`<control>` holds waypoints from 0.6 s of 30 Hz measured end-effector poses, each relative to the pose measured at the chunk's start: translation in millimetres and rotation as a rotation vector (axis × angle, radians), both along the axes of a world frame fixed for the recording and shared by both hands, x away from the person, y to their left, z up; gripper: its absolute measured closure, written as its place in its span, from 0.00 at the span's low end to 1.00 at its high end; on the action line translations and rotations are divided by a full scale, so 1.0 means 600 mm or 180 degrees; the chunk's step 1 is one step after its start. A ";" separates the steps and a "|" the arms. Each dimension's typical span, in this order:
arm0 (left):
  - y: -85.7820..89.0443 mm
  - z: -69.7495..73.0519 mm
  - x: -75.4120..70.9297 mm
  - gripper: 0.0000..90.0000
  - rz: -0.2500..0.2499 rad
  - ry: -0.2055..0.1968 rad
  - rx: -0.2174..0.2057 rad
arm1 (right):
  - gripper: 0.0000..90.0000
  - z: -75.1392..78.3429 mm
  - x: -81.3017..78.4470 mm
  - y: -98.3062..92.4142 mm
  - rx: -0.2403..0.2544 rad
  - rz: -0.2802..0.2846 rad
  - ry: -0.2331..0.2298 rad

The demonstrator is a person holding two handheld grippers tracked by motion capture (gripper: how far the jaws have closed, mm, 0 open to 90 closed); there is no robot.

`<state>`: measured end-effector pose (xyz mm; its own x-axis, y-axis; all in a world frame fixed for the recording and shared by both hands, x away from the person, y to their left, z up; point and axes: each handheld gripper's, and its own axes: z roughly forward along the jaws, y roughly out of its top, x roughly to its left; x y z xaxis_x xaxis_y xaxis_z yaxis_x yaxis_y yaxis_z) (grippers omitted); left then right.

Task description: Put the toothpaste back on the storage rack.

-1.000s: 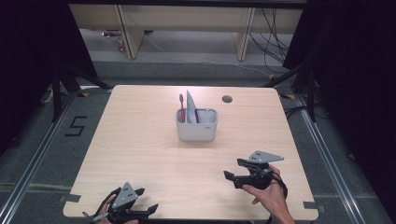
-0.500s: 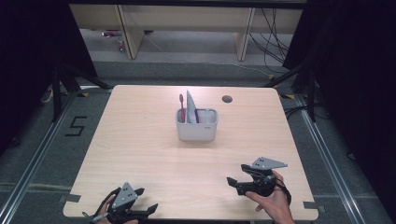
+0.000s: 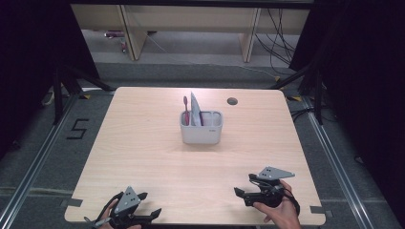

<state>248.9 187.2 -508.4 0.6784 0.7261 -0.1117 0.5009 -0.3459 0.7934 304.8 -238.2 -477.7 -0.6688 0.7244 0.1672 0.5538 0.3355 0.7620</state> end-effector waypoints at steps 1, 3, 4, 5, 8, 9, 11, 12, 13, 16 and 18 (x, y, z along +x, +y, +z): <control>0.000 0.000 0.000 0.28 0.0002 0.0001 -0.0001 | 0.24 0.000 -0.001 -0.002 -0.0034 0.0005 0.0005; 0.001 0.000 0.000 0.28 -0.0006 0.0002 0.0016 | 0.24 0.000 -0.005 -0.003 -0.0031 -0.0023 0.0012; 0.001 0.000 0.000 0.28 -0.0006 0.0004 0.0016 | 0.23 -0.001 -0.005 -0.005 -0.0046 -0.0022 -0.0008; 0.001 -0.001 0.000 0.28 -0.0007 -0.0003 0.0004 | 0.23 -0.001 -0.009 -0.004 -0.0022 -0.0058 0.0067; 0.000 -0.001 0.000 0.28 0.0001 0.0007 0.0000 | 0.23 -0.006 -0.011 -0.009 -0.0050 -0.0037 0.0030; 0.000 -0.001 0.000 0.28 0.0000 0.0002 -0.0004 | 0.23 -0.008 -0.012 -0.009 -0.0029 -0.0037 0.0081; 0.000 -0.001 0.000 0.28 -0.0003 0.0006 0.0003 | 0.23 -0.008 -0.015 -0.011 -0.0089 -0.0031 0.0088; 0.000 -0.001 0.000 0.28 -0.0002 0.0008 0.0002 | 0.23 -0.010 -0.016 -0.011 -0.0069 -0.0003 0.0101; 0.000 -0.001 0.000 0.28 -0.0004 0.0004 -0.0006 | 0.23 -0.009 -0.018 -0.014 -0.0102 -0.0005 0.0118; -0.001 -0.002 0.000 0.28 -0.0003 -0.0011 -0.0027 | 0.22 -0.012 -0.023 -0.015 -0.0179 -0.0019 0.0067; -0.001 -0.002 0.000 0.28 -0.0005 -0.0004 -0.0020 | 0.22 -0.013 -0.028 -0.014 -0.0149 -0.0047 0.0128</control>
<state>249.0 186.8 -509.7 0.6798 0.7243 -0.1155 0.4994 -0.3418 0.7961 288.2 -246.5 -485.7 -0.6515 0.7417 0.1595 0.5888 0.3618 0.7227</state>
